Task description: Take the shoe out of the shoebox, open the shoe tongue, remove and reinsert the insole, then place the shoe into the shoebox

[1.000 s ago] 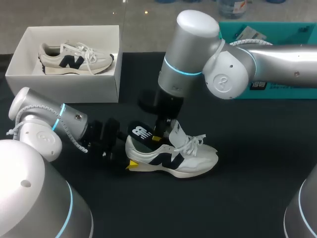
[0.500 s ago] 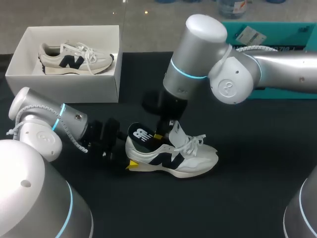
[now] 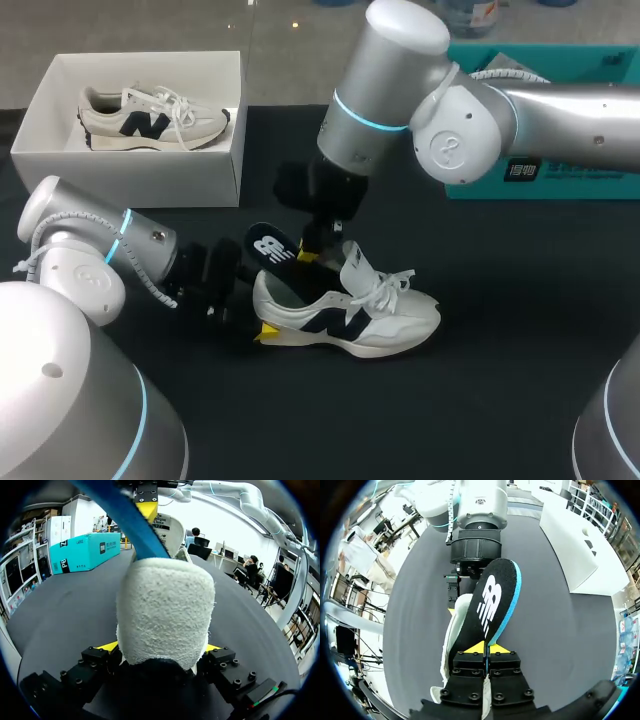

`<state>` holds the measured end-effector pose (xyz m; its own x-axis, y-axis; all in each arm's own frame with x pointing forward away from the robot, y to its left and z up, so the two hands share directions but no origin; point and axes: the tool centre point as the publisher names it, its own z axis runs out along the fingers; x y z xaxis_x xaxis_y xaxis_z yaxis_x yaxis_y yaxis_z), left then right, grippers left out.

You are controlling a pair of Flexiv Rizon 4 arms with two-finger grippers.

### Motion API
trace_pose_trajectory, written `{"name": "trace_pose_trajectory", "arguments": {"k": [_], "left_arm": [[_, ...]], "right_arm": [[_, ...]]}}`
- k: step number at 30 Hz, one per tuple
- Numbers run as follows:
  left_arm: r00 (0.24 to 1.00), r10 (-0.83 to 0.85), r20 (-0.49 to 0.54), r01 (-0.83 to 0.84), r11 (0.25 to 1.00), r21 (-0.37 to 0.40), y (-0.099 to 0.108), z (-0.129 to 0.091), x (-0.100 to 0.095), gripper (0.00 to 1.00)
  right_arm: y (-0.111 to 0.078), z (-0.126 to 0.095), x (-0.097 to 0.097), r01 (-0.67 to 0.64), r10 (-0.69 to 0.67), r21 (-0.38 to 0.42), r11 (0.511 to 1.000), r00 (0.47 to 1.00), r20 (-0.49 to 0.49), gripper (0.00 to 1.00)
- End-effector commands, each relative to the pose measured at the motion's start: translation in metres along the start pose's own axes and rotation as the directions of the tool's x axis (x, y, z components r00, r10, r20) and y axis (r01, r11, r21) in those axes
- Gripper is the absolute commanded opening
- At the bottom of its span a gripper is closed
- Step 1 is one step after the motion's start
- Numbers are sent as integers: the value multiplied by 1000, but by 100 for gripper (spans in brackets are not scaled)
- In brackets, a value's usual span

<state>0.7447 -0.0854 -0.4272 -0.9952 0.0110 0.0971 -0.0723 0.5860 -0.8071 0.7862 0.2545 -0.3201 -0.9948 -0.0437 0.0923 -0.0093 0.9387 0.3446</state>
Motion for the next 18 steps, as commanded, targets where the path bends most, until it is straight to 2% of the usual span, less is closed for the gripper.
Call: {"name": "trace_pose_trajectory", "arguments": {"k": [1, 4, 8, 18], "left_arm": [[1000, 0, 0, 0, 1000, -1, 1, 2, 0, 0], [1000, 0, 0, 0, 1000, -1, 1, 2, 0, 0], [1000, 0, 0, 0, 1000, -1, 1, 2, 0, 0], [1000, 0, 0, 0, 1000, -1, 1, 2, 0, 0]], "right_arm": [[-1, 7, -4, 21, -22, -62, 998, 1000, -15, 31], [-4, 9, -4, 19, -22, -117, 993, 999, -23, 32], [-5, 8, -4, 17, -22, -127, 992, 999, -39, 36], [-5, 13, -4, 8, -21, -162, 987, 996, -84, 35]]}}
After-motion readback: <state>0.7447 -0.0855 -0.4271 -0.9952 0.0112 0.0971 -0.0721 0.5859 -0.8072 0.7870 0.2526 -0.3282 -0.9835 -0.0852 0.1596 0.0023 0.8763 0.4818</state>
